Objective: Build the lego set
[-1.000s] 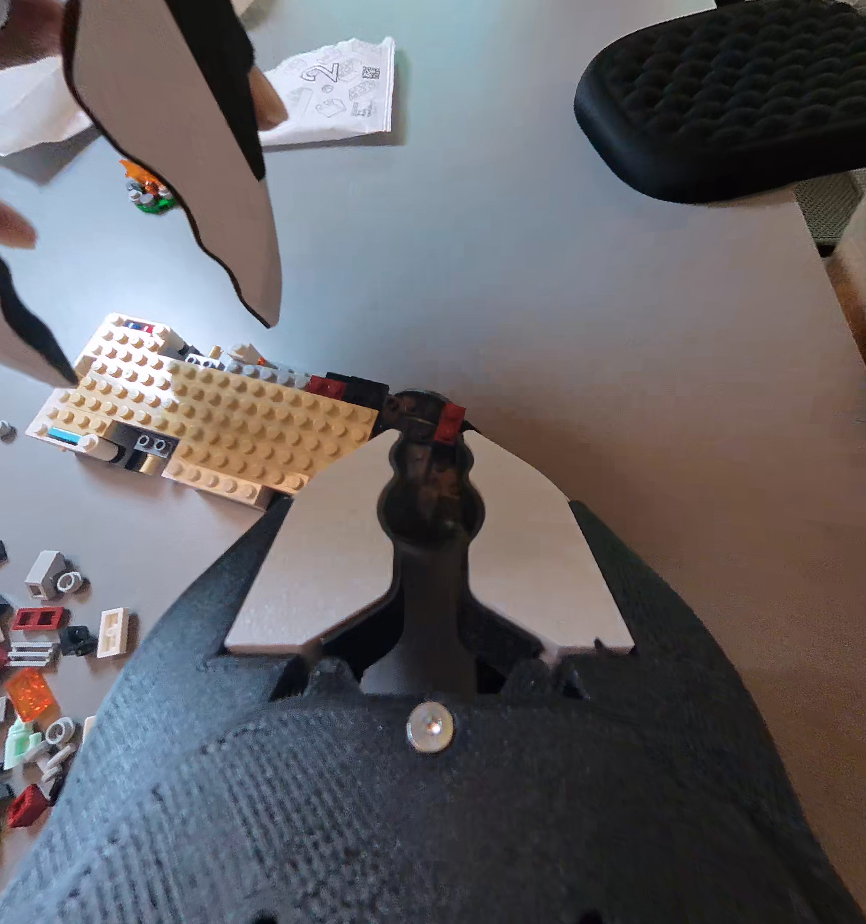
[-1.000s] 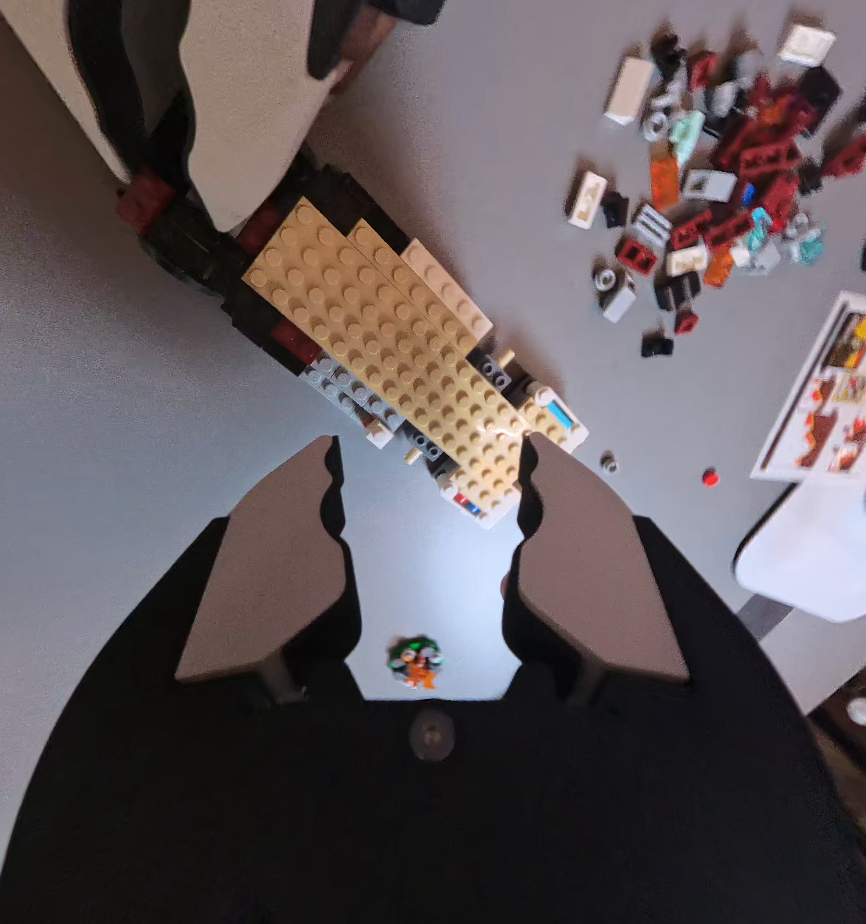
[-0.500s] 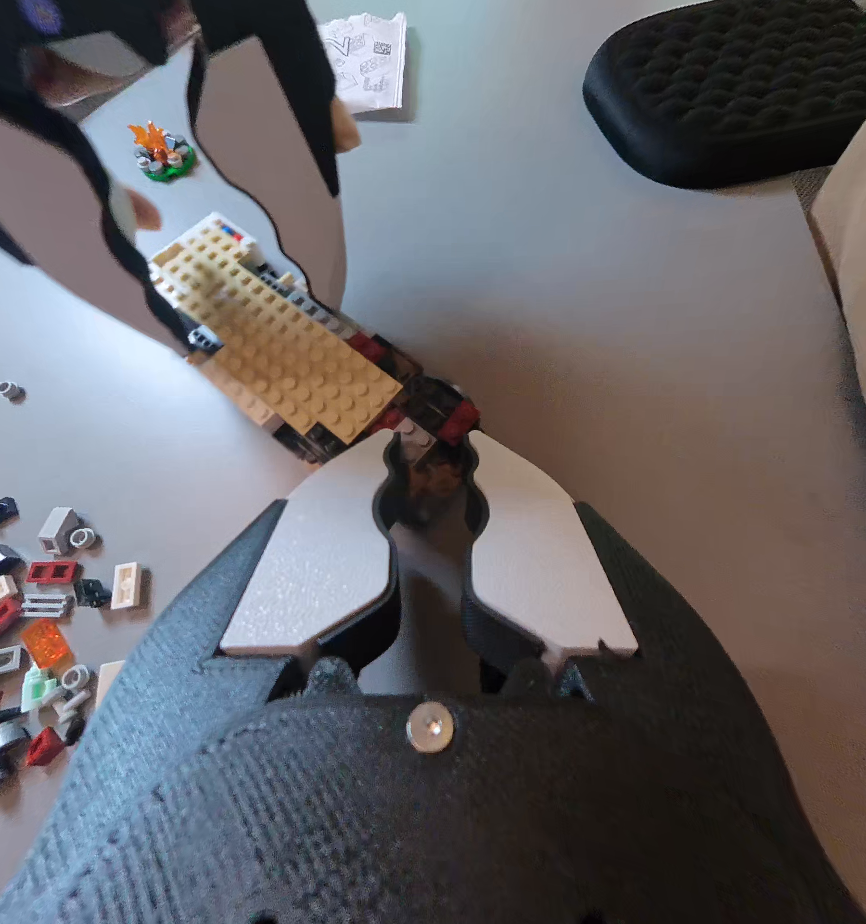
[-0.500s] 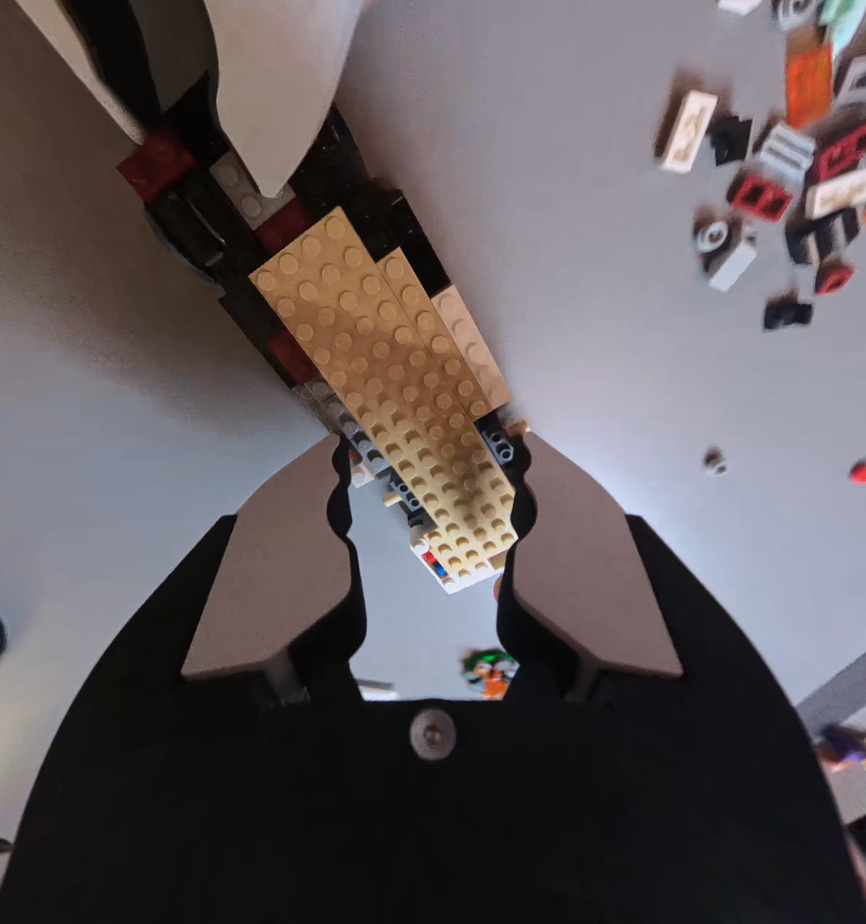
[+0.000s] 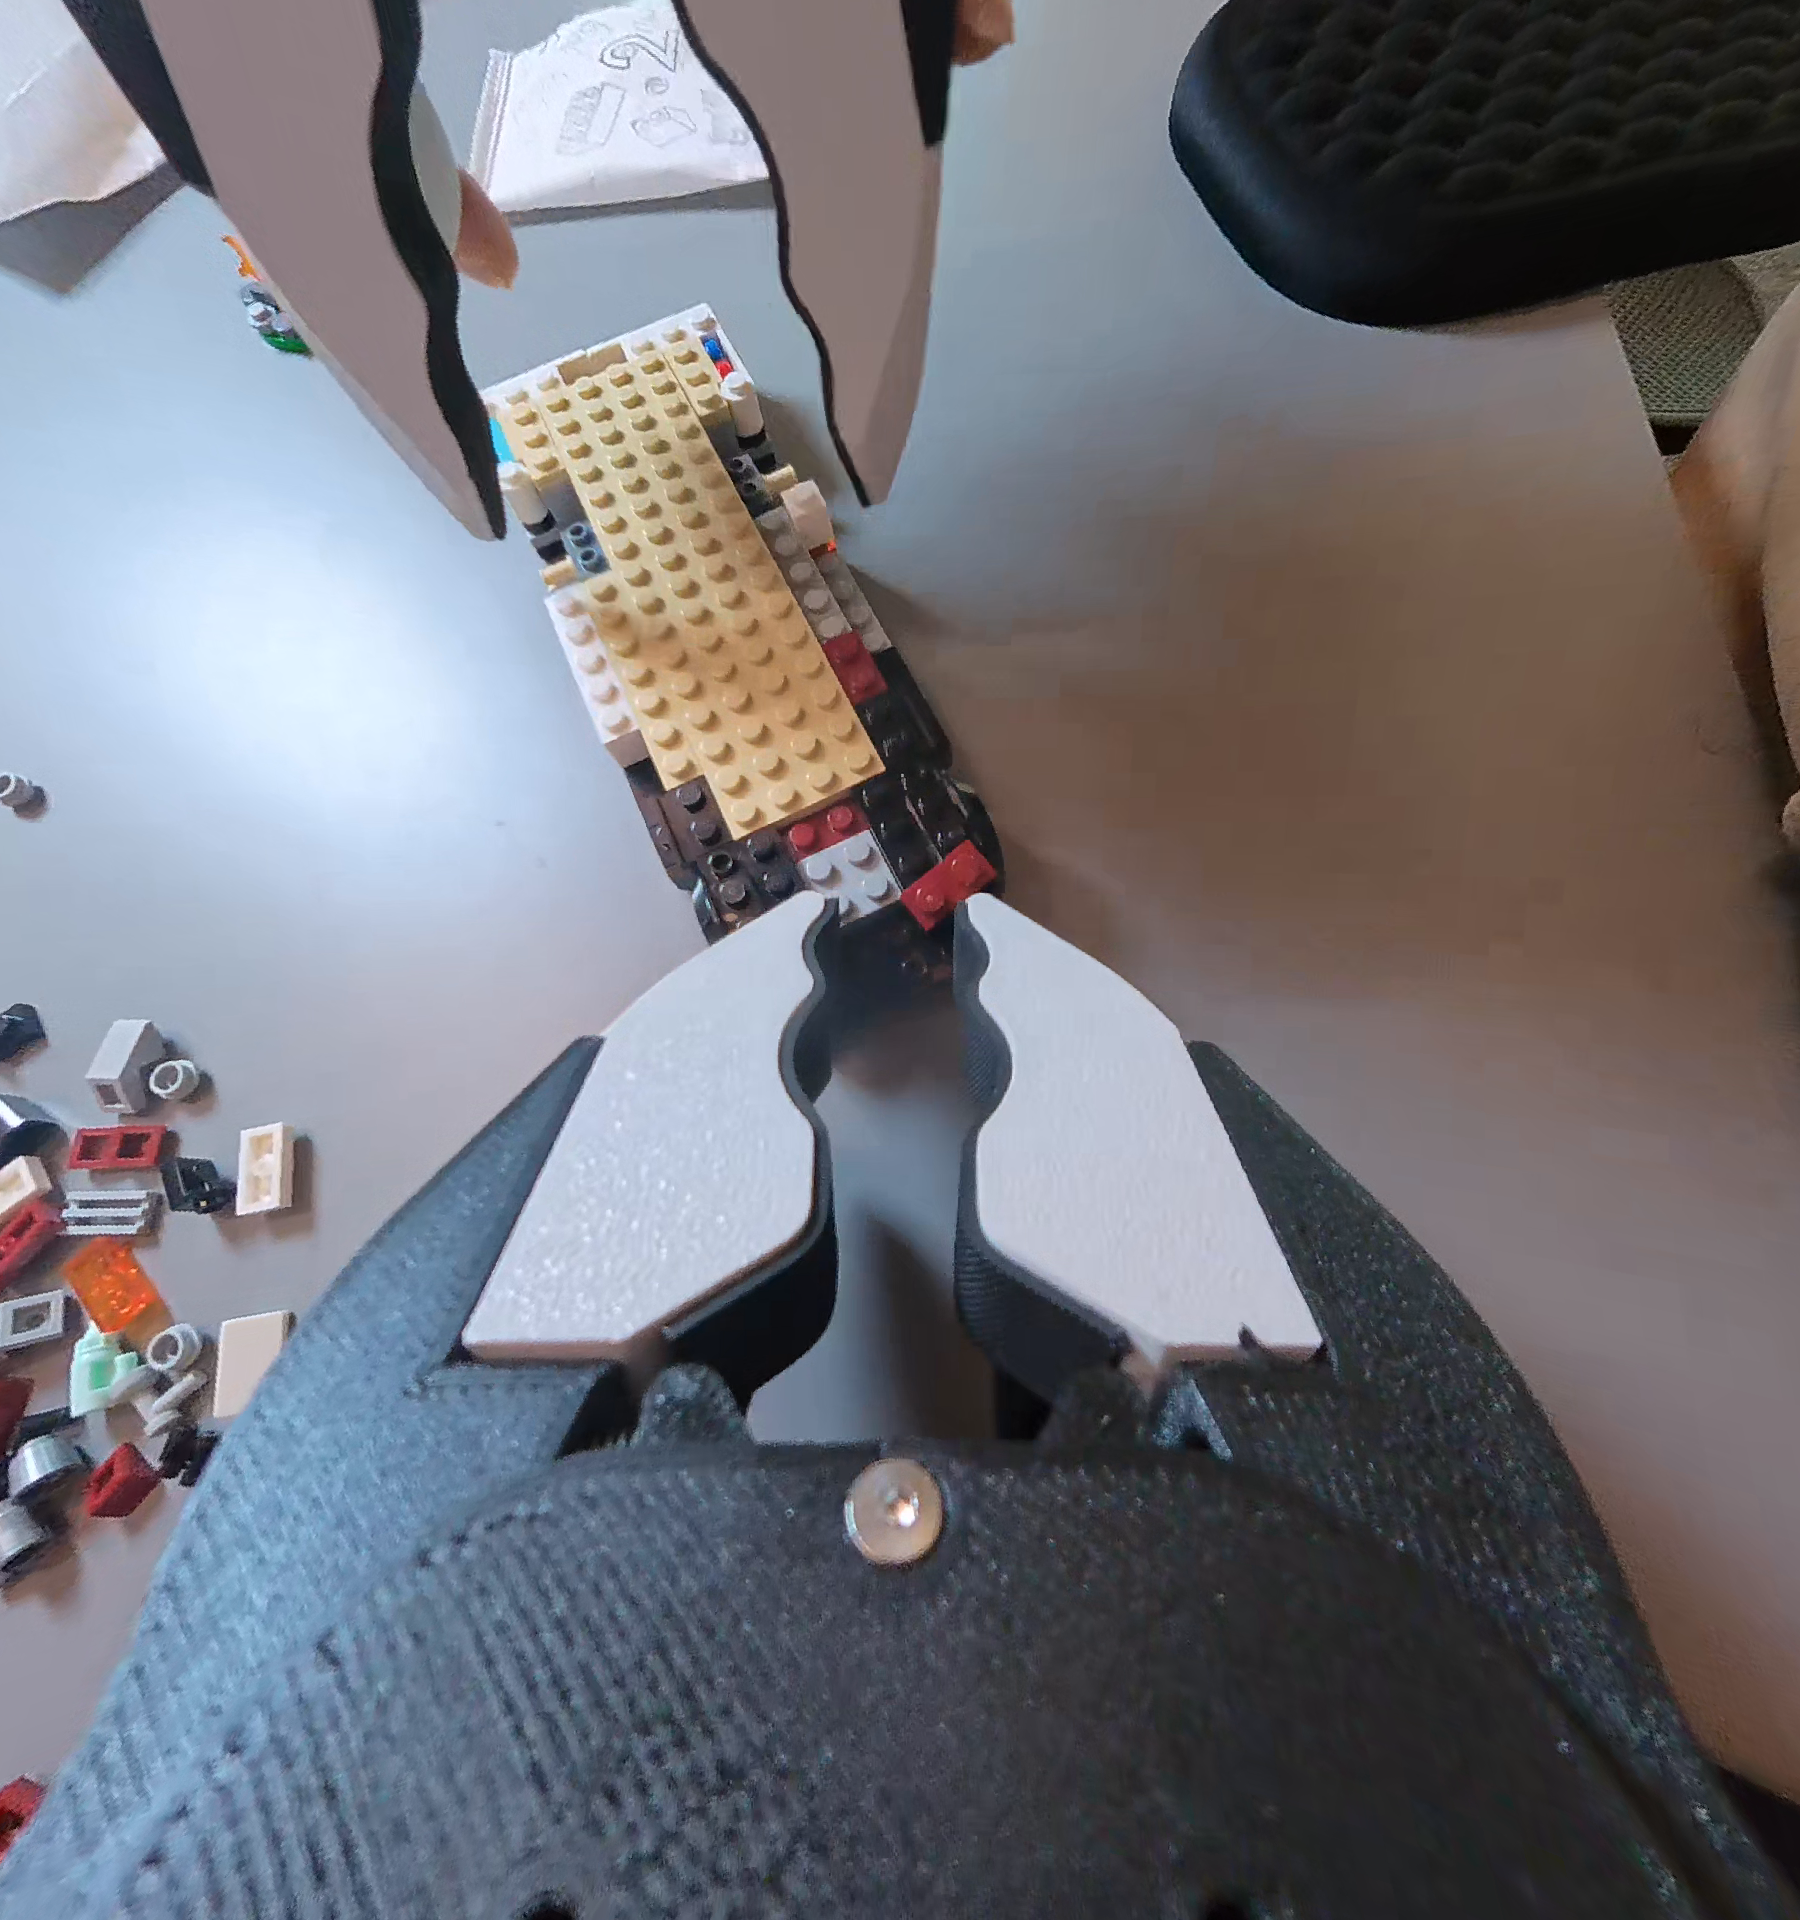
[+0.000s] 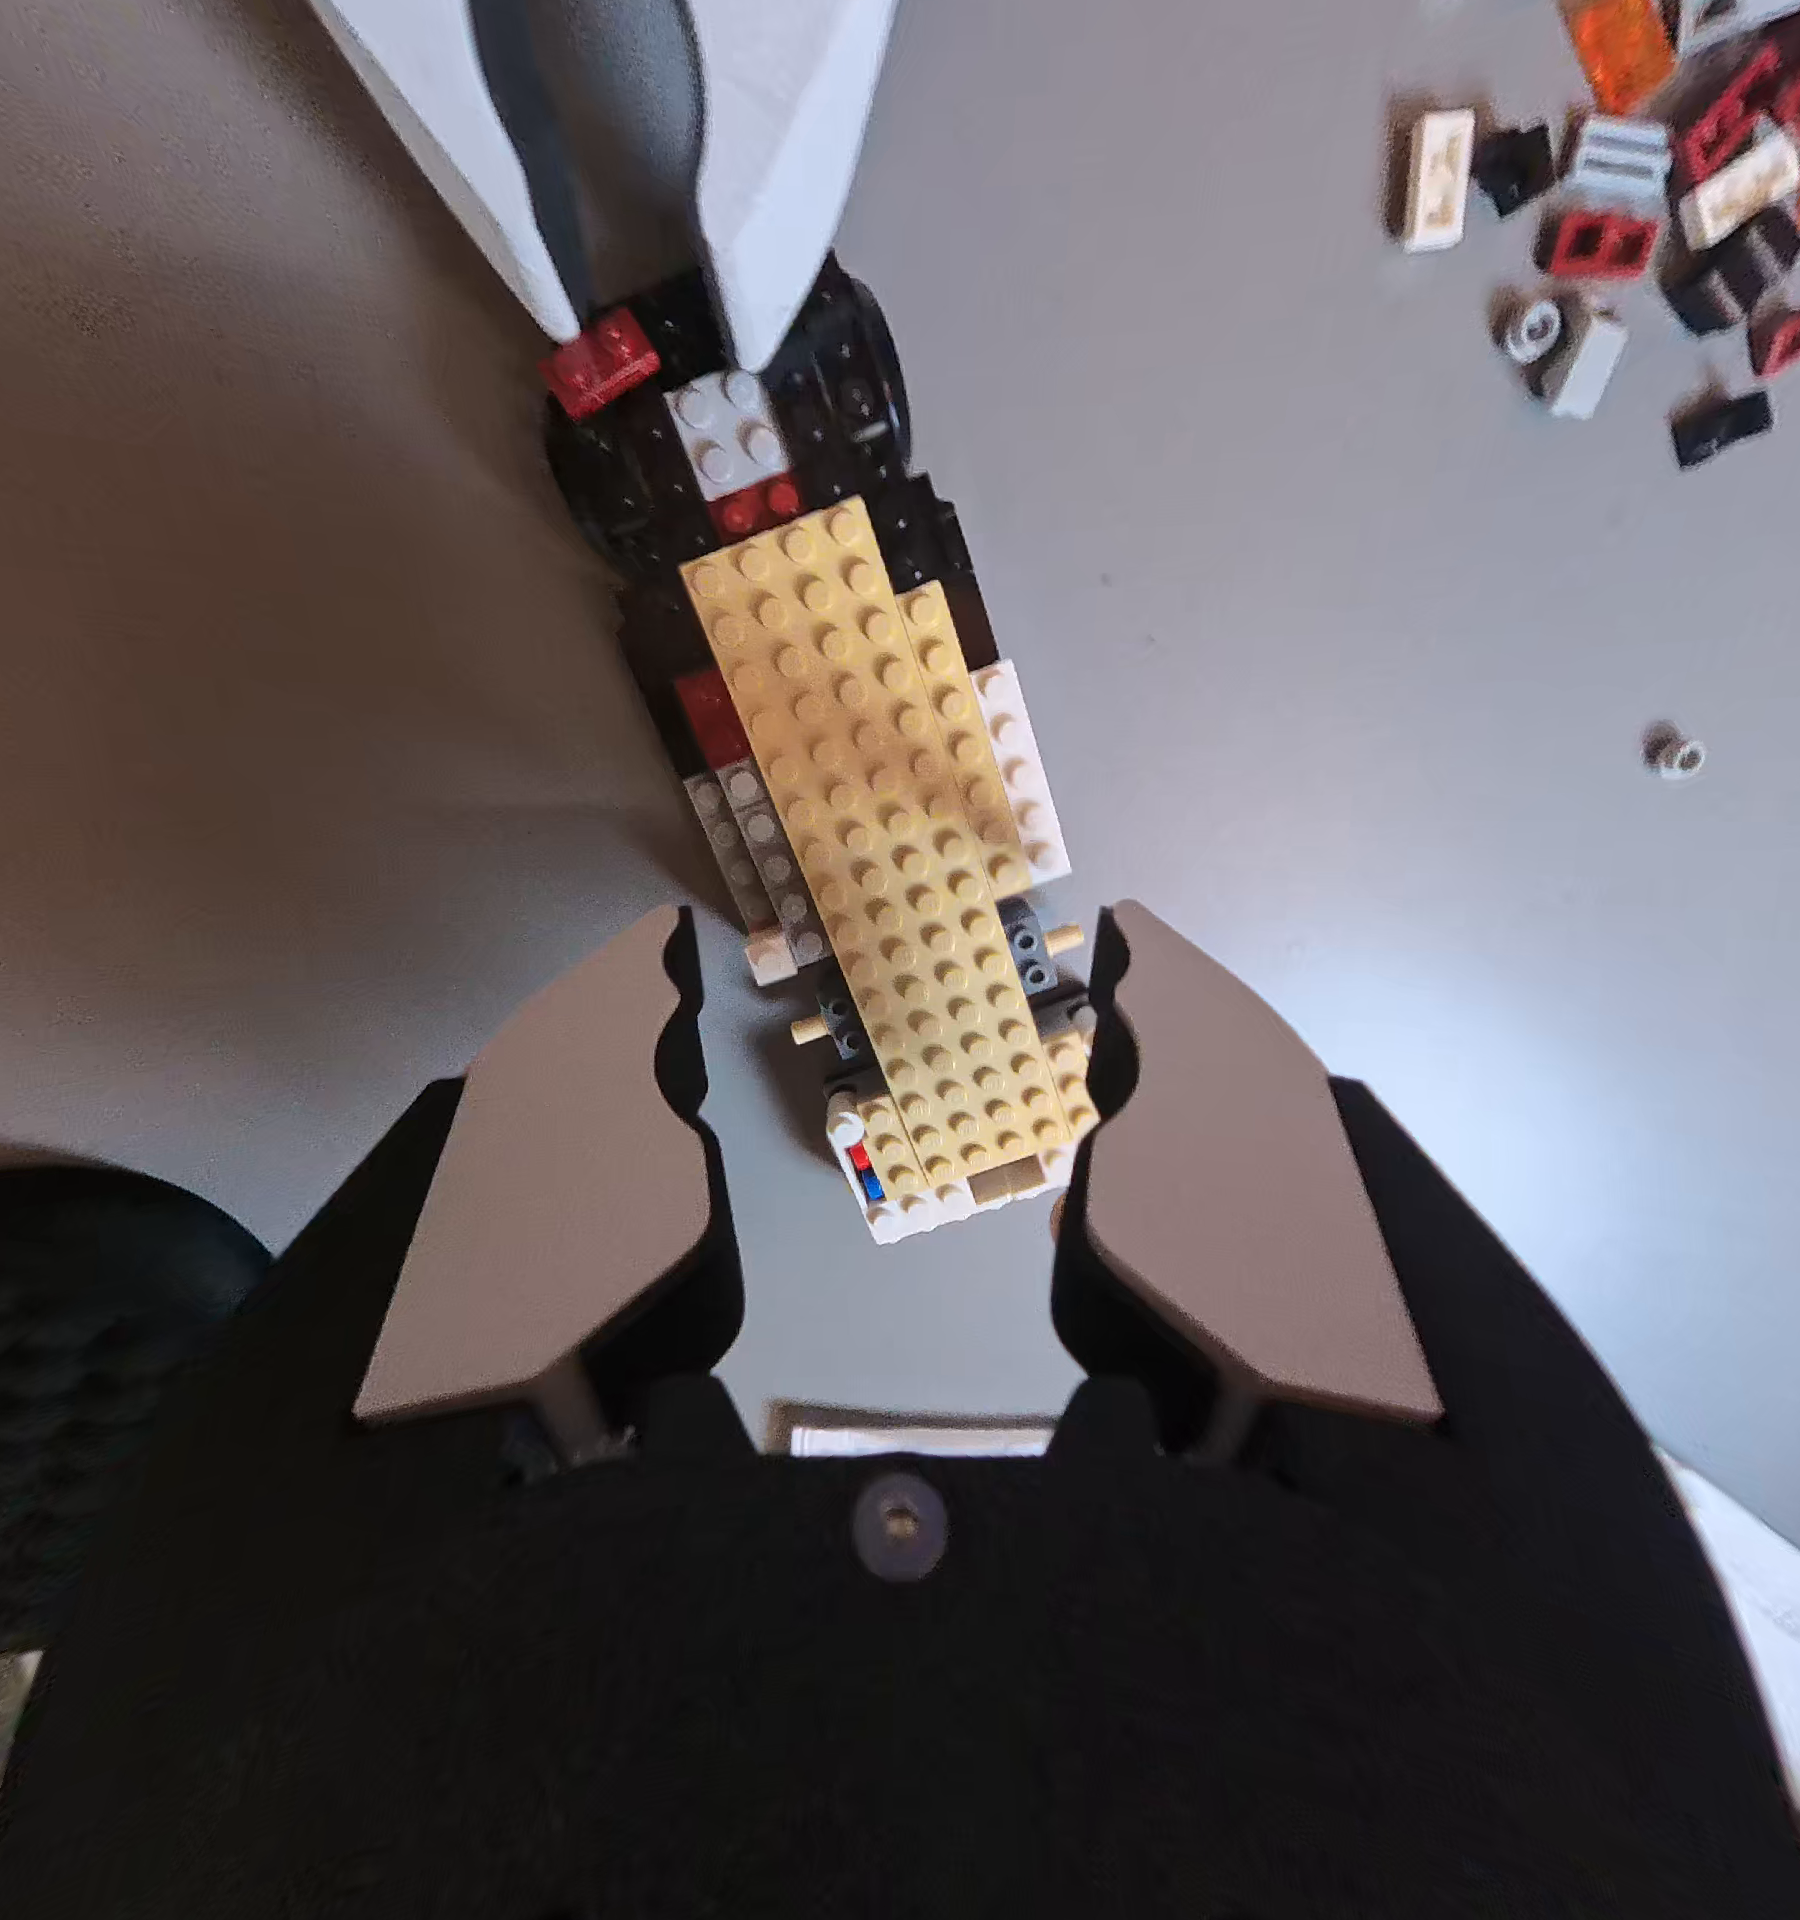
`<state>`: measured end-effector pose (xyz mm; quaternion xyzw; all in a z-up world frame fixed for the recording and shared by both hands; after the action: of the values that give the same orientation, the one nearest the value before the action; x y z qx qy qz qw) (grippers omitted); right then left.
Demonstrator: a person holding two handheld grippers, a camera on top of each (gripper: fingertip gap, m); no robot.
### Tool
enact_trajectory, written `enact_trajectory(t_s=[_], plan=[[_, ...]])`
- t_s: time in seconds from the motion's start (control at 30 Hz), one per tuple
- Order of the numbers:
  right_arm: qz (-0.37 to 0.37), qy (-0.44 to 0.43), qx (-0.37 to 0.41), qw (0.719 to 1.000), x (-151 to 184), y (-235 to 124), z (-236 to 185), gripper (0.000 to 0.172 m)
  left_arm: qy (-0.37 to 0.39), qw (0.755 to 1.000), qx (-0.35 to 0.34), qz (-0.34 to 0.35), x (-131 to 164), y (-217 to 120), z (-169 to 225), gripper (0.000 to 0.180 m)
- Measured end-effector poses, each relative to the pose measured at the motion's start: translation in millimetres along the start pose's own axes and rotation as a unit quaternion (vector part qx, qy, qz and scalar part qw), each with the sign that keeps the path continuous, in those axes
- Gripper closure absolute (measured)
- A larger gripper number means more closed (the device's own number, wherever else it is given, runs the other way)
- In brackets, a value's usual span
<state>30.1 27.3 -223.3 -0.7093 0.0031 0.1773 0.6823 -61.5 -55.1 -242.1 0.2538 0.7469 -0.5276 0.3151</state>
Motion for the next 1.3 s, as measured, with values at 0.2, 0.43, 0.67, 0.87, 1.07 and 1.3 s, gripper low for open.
enact_trajectory(t_s=[0.2,0.43,0.67,0.87,1.07,1.3], plan=[[0.004,-0.048,-0.013,0.999,-14,11,-8,0.097,0.007,1.0,-0.001,-0.002,-2,-3,-4,0.16],[0.023,-0.059,-0.023,0.998,-21,13,-11,0.099,0.015,1.0,0.008,-0.01,-2,-3,-3,0.161],[0.048,-0.058,-0.029,0.997,-24,12,-15,0.101,0.023,1.0,0.016,0.0,-6,0,0,0.167],[0.05,-0.055,-0.03,0.997,-22,14,-16,0.102,0.036,0.999,0.018,-0.003,-7,2,2,0.167],[0.055,-0.049,-0.029,0.997,-15,11,-13,0.1,0.022,1.0,0.008,-0.004,-5,-11,4,0.164],[0.022,-0.089,-0.012,0.996,-10,21,-7,0.094,-0.023,0.999,-0.028,-0.017,16,-22,5,0.163]])
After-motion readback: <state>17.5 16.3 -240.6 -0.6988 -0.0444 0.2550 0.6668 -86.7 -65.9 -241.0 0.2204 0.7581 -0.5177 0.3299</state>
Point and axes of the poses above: each gripper's, where its closed fingertips meet, y out along the fingers, x out of its underside, z = x × y across the jaws, the point moved 4 cm from there along -y, back along the fingers, and after that the axes turned 14 degrees about y, right-handed, at the moved point
